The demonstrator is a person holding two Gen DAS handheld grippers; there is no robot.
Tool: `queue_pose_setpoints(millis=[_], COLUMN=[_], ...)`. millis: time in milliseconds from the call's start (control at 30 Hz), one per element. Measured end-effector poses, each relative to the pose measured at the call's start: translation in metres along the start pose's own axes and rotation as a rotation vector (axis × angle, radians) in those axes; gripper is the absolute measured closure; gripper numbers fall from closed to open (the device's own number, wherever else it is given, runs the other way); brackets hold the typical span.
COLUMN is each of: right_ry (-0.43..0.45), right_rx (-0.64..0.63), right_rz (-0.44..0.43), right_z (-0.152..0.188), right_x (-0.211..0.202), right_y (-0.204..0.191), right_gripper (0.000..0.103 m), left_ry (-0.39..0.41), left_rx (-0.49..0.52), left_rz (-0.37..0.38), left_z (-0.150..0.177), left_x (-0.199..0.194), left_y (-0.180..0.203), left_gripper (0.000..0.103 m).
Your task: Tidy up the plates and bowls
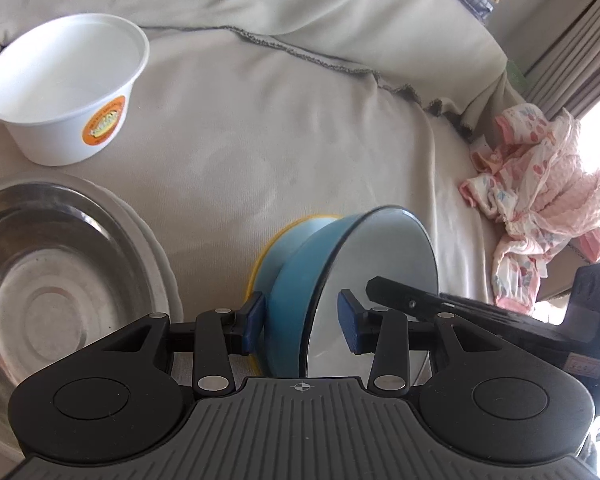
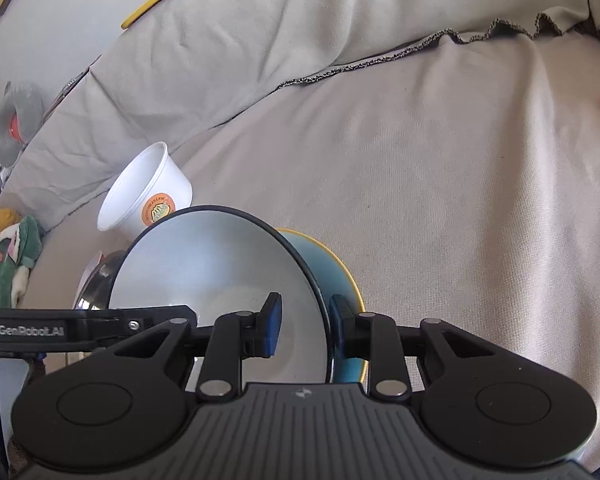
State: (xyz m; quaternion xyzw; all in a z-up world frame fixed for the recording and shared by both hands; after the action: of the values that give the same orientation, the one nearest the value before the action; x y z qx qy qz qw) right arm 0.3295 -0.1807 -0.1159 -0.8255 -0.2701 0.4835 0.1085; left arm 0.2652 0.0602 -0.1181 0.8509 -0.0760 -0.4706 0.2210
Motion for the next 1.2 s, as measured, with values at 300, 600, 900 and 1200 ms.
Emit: queue_pose_setpoints(millis=[300, 600, 900, 1200], right_ry=[0.066, 0.086, 0.147, 0.037], right_rx=[0.005, -0.093, -0.124, -0.009], right_rz=[0.015, 0.073, 0.109, 0.054], right_z=[-0.002, 0.006, 0.007, 0.018], right_x=[-0.012, -0.017, -0.032, -0.016], right_y=[-0.004, -0.013, -0.013, 0.013], right_gripper=[0.077, 0.078, 0.078, 0.077], left_ry=[0.074, 0.062, 0.11, 0.056], left_rx=[-0.004, 0.026, 0.051, 0.026], left_rz=[0.03, 0.054, -0.086, -0.104], left_z=[-0.006, 0.007, 0.003, 0.005], left_x=[-0.021, -0.023, -0.029, -0.01], left_y=[0.001, 0.008, 0.0, -0.006], left_gripper=[0.064, 0.07, 0.07, 0.068])
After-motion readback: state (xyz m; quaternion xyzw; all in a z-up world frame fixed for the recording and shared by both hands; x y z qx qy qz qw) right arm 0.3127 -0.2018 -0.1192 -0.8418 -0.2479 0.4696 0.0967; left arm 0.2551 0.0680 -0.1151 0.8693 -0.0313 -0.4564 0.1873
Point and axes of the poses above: each gripper's, at about its wrist camera, not at the fingertips, and x roughly the way its jaws point, y to its right, z to its underside, the point moved 1 cm from there along x, roughly the way its jaws point, and after that the axes turned 2 degrees about x, right-handed, at the moved point
